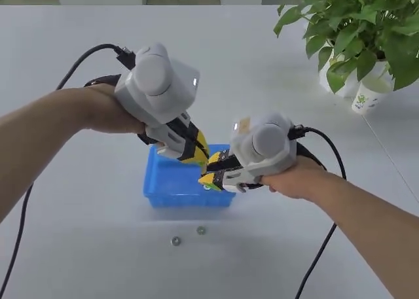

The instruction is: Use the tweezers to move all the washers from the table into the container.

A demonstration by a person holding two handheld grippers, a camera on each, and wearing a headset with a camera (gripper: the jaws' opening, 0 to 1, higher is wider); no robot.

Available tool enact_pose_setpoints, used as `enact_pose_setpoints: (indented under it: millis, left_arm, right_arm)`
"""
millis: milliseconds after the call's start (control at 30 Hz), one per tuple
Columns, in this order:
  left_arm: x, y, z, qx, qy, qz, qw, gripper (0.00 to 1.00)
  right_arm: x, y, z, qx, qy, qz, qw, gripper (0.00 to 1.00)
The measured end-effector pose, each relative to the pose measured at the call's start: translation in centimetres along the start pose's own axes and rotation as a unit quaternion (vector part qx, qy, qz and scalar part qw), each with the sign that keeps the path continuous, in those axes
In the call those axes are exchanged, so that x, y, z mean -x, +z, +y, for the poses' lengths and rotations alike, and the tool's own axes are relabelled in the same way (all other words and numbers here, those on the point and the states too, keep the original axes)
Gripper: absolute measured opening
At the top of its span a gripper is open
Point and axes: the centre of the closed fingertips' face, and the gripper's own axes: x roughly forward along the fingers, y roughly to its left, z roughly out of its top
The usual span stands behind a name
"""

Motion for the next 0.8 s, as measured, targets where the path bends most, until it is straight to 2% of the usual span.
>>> enact_pose_setpoints:
  millis: [267, 800]
  left_arm:
    - [0.6, 0.4, -1.0, 0.003, 0.000, -0.003, 1.0000, 0.06]
    - [0.6, 0.3, -3.7, 0.006, -0.005, -0.003, 1.0000, 0.06]
  right_arm:
    - [0.2, 1.0, 1.4, 0.001, 0.004, -0.012, 0.9999, 0.15]
    - [0.2, 0.7, 4.1, 0.006, 0.017, -0.009, 0.9998, 0.13]
